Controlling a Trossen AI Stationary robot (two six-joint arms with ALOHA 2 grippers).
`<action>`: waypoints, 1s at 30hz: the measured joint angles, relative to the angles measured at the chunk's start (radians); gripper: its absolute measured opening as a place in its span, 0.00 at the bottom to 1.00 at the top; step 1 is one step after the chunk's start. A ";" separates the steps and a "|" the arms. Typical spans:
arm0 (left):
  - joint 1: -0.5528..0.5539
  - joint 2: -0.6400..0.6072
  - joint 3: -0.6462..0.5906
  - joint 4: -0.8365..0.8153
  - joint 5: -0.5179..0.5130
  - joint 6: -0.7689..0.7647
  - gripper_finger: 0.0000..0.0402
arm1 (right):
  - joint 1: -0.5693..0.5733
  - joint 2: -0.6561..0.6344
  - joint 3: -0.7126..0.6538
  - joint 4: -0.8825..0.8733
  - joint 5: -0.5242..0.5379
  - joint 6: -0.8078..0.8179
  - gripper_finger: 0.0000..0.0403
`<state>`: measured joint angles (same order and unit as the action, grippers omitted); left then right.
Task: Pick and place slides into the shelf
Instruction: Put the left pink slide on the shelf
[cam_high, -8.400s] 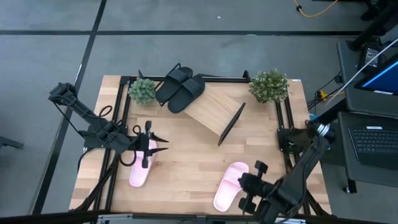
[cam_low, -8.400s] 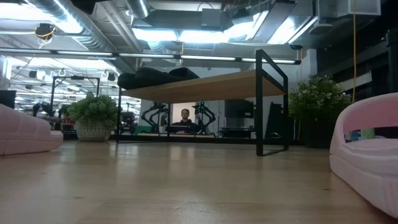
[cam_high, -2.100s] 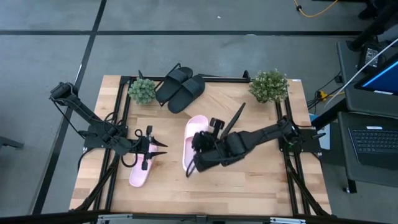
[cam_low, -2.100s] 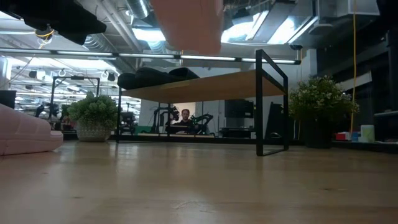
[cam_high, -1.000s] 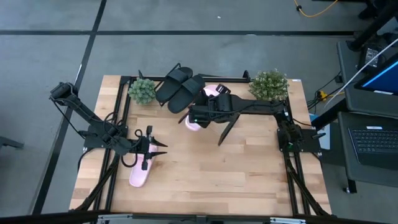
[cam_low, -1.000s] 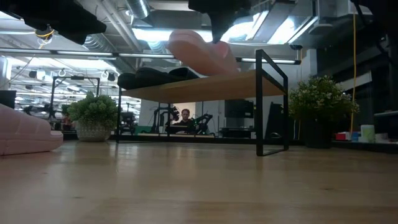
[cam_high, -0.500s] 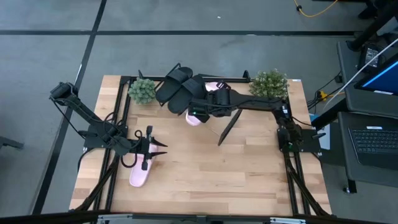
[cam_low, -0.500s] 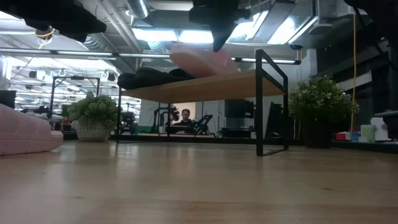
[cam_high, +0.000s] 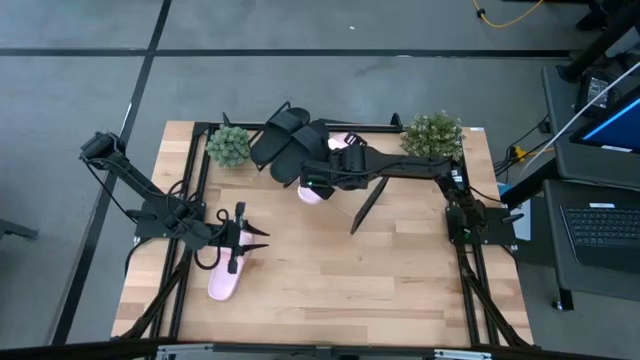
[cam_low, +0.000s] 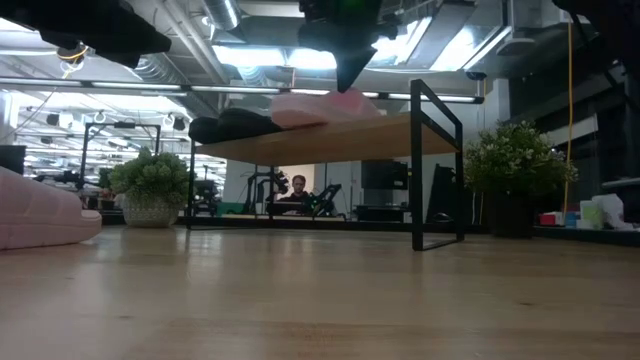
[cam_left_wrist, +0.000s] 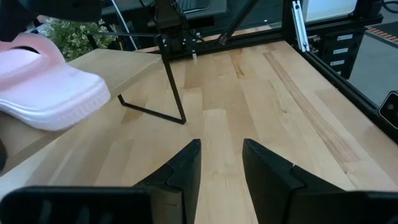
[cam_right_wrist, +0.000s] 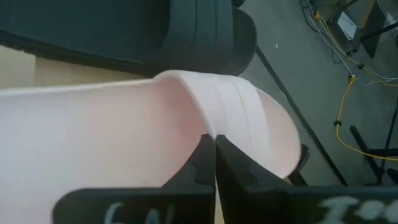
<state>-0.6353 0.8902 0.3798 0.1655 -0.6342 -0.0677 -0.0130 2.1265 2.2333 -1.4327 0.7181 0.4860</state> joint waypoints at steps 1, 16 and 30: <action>0.000 0.000 0.000 0.000 0.000 0.000 0.27 | -0.002 0.000 0.000 0.006 -0.001 -0.005 0.00; 0.000 0.000 0.000 -0.025 0.000 0.000 0.27 | -0.011 0.000 0.000 0.041 -0.043 -0.021 0.00; 0.000 0.000 0.000 -0.023 0.000 0.000 0.27 | -0.012 0.000 0.000 0.061 -0.050 -0.021 0.00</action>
<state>-0.6353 0.8902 0.3798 0.1421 -0.6342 -0.0677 -0.0246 2.1265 2.2337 -1.3712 0.6685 0.4648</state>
